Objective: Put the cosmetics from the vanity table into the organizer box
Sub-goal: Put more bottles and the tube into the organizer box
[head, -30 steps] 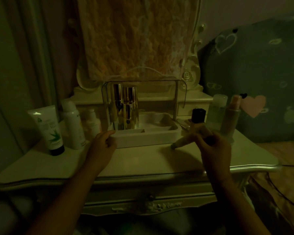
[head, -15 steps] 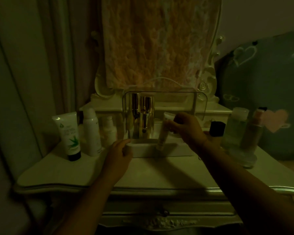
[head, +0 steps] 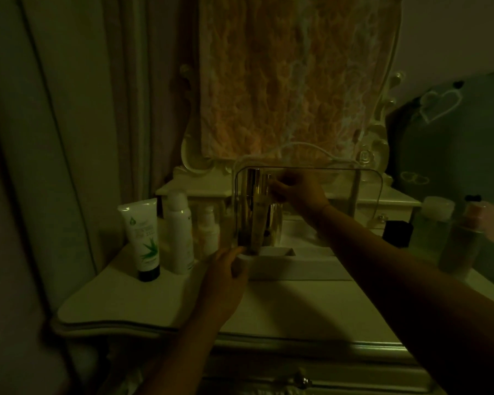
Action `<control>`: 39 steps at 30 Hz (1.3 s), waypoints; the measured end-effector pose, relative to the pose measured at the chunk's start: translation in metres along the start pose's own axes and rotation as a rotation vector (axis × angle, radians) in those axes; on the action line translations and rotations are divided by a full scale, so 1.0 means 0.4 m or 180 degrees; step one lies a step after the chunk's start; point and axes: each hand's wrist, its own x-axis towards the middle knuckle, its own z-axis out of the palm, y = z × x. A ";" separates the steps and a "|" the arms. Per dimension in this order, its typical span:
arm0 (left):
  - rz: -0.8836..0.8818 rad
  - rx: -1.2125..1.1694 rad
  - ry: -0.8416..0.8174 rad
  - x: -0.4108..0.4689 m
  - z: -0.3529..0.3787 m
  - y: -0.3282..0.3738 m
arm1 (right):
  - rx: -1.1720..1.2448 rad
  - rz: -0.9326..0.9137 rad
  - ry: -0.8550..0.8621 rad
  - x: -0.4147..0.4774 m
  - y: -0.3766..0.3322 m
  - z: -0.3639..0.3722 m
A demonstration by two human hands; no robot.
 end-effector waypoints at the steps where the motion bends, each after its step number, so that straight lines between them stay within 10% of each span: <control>1: 0.0008 -0.0007 -0.0006 0.000 0.000 0.000 | 0.0029 0.0053 -0.0001 0.001 0.003 0.003; 29: -0.0221 0.0094 -0.0205 0.000 -0.004 0.009 | -0.1093 0.0027 0.0021 0.009 0.024 0.114; 39: -0.0249 0.0024 -0.0178 -0.001 -0.002 0.005 | 0.0422 0.0199 0.0075 0.023 -0.021 0.055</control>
